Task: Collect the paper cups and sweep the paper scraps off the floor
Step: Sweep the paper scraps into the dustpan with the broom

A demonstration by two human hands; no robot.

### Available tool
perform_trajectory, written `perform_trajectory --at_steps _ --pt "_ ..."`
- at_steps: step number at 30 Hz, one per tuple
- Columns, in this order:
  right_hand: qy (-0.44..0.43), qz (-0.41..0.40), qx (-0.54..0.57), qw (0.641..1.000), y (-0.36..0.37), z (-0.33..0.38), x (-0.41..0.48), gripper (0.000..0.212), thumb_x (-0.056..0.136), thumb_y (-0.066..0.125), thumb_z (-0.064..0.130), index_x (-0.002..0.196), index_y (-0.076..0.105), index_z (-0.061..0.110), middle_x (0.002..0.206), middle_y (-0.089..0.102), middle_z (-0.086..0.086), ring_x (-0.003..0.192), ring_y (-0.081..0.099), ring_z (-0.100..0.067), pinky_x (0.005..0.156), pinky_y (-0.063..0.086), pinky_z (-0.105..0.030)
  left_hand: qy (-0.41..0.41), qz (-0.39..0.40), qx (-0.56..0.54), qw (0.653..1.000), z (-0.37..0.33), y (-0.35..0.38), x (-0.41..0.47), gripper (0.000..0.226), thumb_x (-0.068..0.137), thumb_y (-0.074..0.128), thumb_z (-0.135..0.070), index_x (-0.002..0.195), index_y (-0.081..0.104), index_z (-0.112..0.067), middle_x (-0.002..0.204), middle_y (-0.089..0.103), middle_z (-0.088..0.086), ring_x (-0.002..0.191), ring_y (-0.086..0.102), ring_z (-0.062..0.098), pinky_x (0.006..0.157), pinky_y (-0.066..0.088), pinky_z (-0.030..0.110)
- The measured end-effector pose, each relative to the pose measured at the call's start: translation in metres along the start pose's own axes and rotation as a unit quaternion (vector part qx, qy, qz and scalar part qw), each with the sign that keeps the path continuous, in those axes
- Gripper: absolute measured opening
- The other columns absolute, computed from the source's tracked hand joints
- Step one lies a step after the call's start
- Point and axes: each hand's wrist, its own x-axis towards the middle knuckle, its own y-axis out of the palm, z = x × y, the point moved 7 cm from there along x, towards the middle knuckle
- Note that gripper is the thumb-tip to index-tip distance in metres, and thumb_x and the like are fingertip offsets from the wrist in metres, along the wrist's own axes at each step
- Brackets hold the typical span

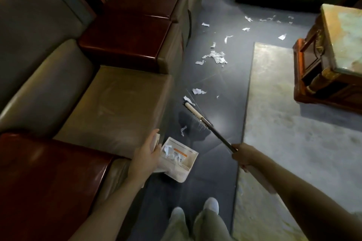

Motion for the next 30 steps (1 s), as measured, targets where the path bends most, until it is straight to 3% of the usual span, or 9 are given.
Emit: perform_trajectory --at_steps 4,7,9,12,14,18,22,25,30 --pt "-0.004 0.003 -0.027 1.000 -0.035 0.003 0.049 0.045 0.089 0.047 0.011 0.133 0.052 0.015 0.112 0.063 -0.013 0.104 0.062 -0.029 0.077 0.046 -0.025 -0.007 0.002 0.020 1.000 -0.010 0.002 0.045 0.046 0.094 0.054 -0.017 0.137 0.043 -0.032 0.125 0.059 0.004 0.113 0.055 0.020 0.086 0.042 0.025" --pt "-0.006 0.035 -0.029 0.999 -0.053 0.004 0.080 0.049 0.090 0.045 0.007 0.138 0.046 0.018 0.101 0.060 -0.009 0.069 0.064 -0.017 0.047 0.045 -0.015 -0.031 0.004 0.029 0.999 -0.013 0.008 0.074 0.048 0.094 0.055 -0.019 0.137 0.041 -0.036 0.117 0.057 -0.005 0.108 0.055 0.015 0.089 0.043 0.026" --pt "-0.012 0.060 -0.028 0.998 -0.061 0.006 0.098 0.053 0.090 0.042 0.003 0.141 0.042 0.017 0.090 0.055 -0.007 0.045 0.051 -0.006 0.030 0.035 -0.012 -0.050 0.010 0.028 0.998 -0.015 0.012 0.086 0.049 0.094 0.055 -0.020 0.137 0.040 -0.040 0.114 0.051 -0.010 0.109 0.051 0.011 0.091 0.040 0.025" --pt "-0.025 0.106 -0.038 0.993 -0.066 0.010 0.115 0.057 0.091 0.036 -0.001 0.144 0.036 0.018 0.068 0.047 -0.005 0.035 0.048 -0.007 0.027 0.031 -0.013 -0.067 0.008 0.060 0.996 -0.012 0.011 0.096 0.049 0.094 0.054 -0.024 0.137 0.038 -0.042 0.102 0.058 -0.005 0.094 0.059 0.015 0.086 0.050 0.031" --pt "-0.027 0.148 -0.033 0.988 -0.063 0.015 0.117 0.059 0.093 0.032 -0.002 0.148 0.026 0.018 0.068 0.044 -0.007 0.026 0.047 -0.007 0.028 0.033 -0.015 -0.075 0.007 0.067 0.995 -0.010 0.009 0.095 0.048 0.094 0.055 -0.025 0.137 0.039 -0.041 0.094 0.059 0.000 0.089 0.062 0.020 0.081 0.051 0.033" --pt "-0.015 0.161 -0.044 0.986 -0.049 0.004 0.113 0.065 0.089 0.038 0.000 0.149 0.020 0.019 0.071 0.051 -0.007 0.047 0.050 -0.012 0.032 0.039 -0.015 -0.068 0.013 0.063 0.996 -0.020 0.011 0.095 0.048 0.094 0.054 -0.022 0.138 0.040 -0.037 0.108 0.060 0.002 0.093 0.056 0.012 0.085 0.046 0.027" --pt "0.000 0.138 -0.084 0.987 -0.037 -0.009 0.083 0.070 0.088 0.046 0.003 0.151 0.021 0.024 0.110 0.057 -0.006 0.072 0.057 -0.010 0.054 0.047 -0.015 -0.054 0.001 0.078 0.995 -0.023 0.009 0.098 0.047 0.095 0.053 -0.022 0.138 0.040 -0.035 0.102 0.061 0.000 0.087 0.056 0.012 0.077 0.044 0.025" --pt "0.034 0.155 -0.086 0.984 -0.026 -0.019 0.040 0.069 0.090 0.038 0.002 0.150 0.022 0.030 0.120 0.057 -0.012 0.062 0.052 -0.010 0.041 0.038 -0.013 -0.046 0.004 0.078 0.996 -0.026 0.011 0.094 0.047 0.095 0.054 -0.023 0.138 0.040 -0.035 0.086 0.062 0.001 0.074 0.058 0.011 0.066 0.043 0.024" --pt "0.009 0.201 -0.091 0.975 -0.036 -0.025 -0.026 0.082 0.079 0.033 -0.008 0.151 0.021 0.031 0.074 0.054 -0.009 0.028 0.042 -0.005 0.029 0.035 -0.016 -0.036 0.015 0.050 0.998 -0.031 0.018 0.082 0.044 0.094 0.054 -0.022 0.135 0.044 -0.036 0.081 0.059 0.005 0.072 0.058 0.021 0.064 0.044 0.029"
